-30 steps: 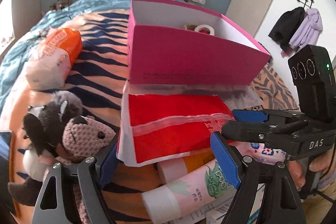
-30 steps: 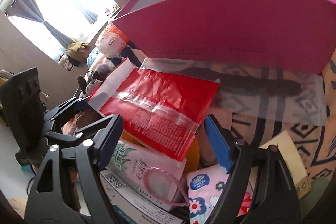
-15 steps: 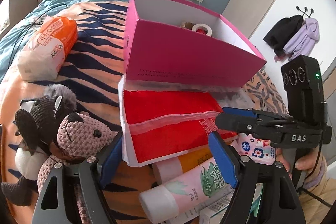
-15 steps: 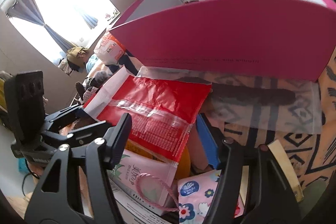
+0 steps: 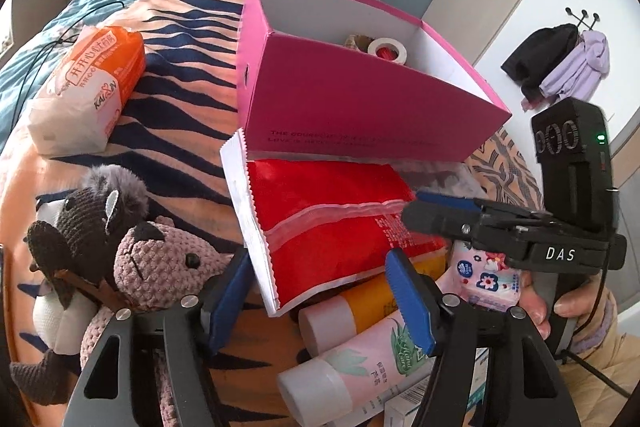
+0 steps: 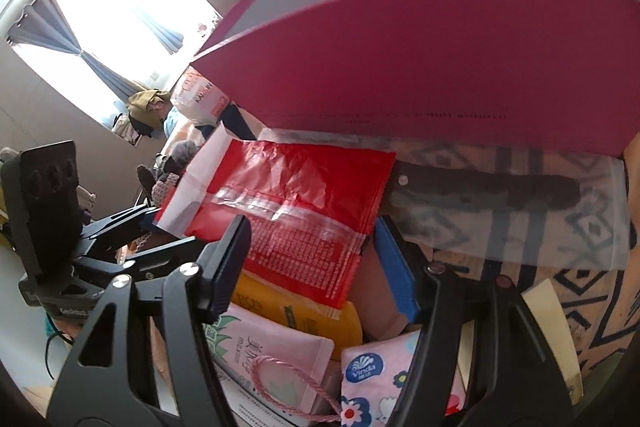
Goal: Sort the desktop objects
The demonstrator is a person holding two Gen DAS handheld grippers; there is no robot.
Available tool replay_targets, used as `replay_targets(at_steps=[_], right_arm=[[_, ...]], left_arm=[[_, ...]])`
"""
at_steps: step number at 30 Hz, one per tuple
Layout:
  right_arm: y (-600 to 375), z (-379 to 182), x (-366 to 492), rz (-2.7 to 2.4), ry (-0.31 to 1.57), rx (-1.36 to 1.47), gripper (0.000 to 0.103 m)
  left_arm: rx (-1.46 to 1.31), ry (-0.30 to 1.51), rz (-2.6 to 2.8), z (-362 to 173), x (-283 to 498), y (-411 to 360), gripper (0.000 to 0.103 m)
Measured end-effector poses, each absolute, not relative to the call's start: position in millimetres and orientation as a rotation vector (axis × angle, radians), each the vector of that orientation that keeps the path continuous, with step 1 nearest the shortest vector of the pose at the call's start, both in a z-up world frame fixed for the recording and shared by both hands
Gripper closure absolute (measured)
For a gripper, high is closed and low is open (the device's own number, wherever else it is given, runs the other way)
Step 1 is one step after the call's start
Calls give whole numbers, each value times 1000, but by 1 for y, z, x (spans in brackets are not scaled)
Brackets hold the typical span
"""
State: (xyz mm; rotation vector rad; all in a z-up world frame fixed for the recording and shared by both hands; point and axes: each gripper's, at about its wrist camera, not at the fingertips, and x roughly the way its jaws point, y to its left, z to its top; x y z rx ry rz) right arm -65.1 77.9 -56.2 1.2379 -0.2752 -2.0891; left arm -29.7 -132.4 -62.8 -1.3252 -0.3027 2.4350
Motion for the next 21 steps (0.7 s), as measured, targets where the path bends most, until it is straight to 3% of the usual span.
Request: replay_targets(at_steps=[7,10,13,16,17,21], right_arm=[[74,-64,-70,-2052,-278,1272,46],[72,-66,-77,-2011,-306,1306,37],[72,-69,-85,-2007,-341,1340,37],[70,-70,-85,-2027,-312,1332,47],[68,-70,-85,-2027,-294,1331,56],[69,-69,-82,-2057,-268,1309,60]], left_arm=[[-1318,-296,2431,-62,-29,-133,34],[-1320,-293,2430,-62,-30,-132,34],[-1317,-297,2423,-62,-30,-133,34],[-1319,-295,2424,-61,-30,-133,34],[-1320,-296,2423,-61,-30,-134,34],[-1318,-313,2417,-59,-29,-136,34]])
